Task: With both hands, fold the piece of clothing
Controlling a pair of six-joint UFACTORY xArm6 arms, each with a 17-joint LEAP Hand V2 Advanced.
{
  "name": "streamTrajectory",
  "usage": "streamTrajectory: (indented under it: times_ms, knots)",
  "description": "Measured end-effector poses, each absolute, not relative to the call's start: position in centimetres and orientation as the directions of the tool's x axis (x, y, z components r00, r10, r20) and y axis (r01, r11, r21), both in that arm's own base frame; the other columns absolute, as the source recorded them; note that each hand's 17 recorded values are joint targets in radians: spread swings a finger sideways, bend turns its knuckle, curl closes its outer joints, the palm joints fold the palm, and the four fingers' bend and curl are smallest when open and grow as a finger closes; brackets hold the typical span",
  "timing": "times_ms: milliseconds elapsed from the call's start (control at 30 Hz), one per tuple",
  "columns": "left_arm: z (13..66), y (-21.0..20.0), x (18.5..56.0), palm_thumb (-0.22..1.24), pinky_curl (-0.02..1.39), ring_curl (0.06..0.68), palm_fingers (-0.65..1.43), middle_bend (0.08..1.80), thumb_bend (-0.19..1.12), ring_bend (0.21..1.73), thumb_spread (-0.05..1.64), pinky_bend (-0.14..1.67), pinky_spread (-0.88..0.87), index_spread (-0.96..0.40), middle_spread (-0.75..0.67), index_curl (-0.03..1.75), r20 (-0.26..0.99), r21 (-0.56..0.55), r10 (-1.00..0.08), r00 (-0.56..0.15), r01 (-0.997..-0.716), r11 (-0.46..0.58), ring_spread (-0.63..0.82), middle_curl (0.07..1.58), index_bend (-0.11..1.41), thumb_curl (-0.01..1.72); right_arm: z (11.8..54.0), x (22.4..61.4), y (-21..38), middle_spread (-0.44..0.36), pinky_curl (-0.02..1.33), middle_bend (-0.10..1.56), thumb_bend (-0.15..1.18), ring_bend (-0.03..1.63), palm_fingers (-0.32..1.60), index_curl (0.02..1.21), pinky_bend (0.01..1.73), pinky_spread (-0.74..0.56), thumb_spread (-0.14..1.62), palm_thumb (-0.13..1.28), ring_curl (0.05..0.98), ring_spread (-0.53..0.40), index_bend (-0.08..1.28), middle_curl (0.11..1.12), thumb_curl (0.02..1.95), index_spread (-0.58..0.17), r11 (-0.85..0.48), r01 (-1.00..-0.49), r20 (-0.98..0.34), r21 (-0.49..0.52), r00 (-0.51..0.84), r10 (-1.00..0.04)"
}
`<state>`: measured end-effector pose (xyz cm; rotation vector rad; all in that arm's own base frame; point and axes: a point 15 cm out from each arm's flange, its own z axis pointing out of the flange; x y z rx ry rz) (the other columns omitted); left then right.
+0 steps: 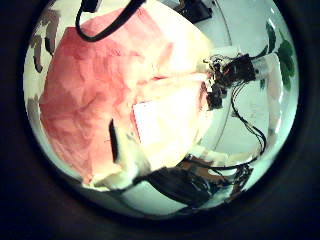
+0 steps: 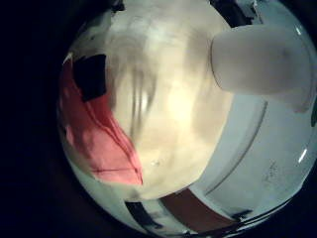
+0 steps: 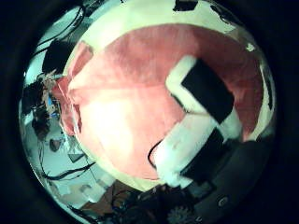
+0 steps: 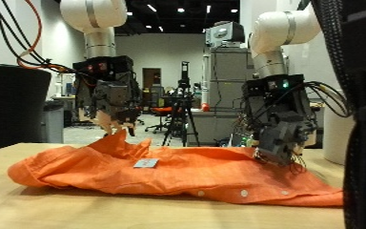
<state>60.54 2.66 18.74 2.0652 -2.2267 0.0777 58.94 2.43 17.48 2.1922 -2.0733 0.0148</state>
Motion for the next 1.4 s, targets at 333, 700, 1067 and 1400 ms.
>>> streamTrajectory:
  times_ms: [333,700,1067,1400]
  knots:
    - [22.9,4.7,59.5,0.33,0.37,0.264,-0.07,0.29,0.00,0.64,1.32,0.51,0.36,0.12,0.33,0.51,0.136,0.001,-0.989,-0.066,-0.998,0.066,0.39,0.31,0.15,0.46,24.1,55.9,-1.2,-0.068,0.65,0.66,0.00,0.84,0.08,0.59,0.54,0.22,1.51,0.45,0.462,-0.031,0.48,0.59,0.26,-0.328,-0.048,-0.999,0.076,-0.007,0.047,-0.996]
    - [26.9,1.8,53.1,0.33,0.31,0.220,-0.06,0.18,-0.01,0.50,1.35,0.42,0.52,0.13,0.42,0.39,0.184,0.048,-0.975,-0.123,-0.990,0.134,0.51,0.28,0.14,0.36,29.2,49.6,-0.7,-0.095,0.47,0.60,0.00,0.65,0.21,0.52,0.30,0.36,1.44,0.52,0.359,0.002,0.47,0.51,0.24,-0.337,-0.093,-0.996,0.078,0.000,0.092,-0.993]
    - [27.4,0.7,46.6,0.28,0.30,0.221,-0.06,0.18,-0.02,0.47,1.31,0.39,0.53,0.13,0.45,0.31,0.153,0.100,-0.975,-0.163,-0.979,0.179,0.54,0.26,0.14,0.32,28.6,42.5,-0.8,-0.107,0.40,0.50,-0.01,0.53,0.26,0.47,0.22,0.36,1.42,0.49,0.304,0.025,0.40,0.44,0.22,-0.322,-0.140,-0.985,0.077,0.101,0.148,-0.986]
    - [25.4,0.9,41.4,0.25,0.31,0.223,-0.05,0.17,-0.02,0.46,1.29,0.38,0.51,0.13,0.45,0.29,0.132,0.166,-0.975,-0.180,-0.965,0.201,0.55,0.25,0.15,0.29,26.3,40.1,-1.5,-0.089,0.38,0.36,-0.01,0.46,0.25,0.42,0.23,0.34,1.39,0.43,0.274,0.033,0.26,0.39,0.20,-0.320,-0.184,-0.969,0.061,0.164,0.197,-0.979]
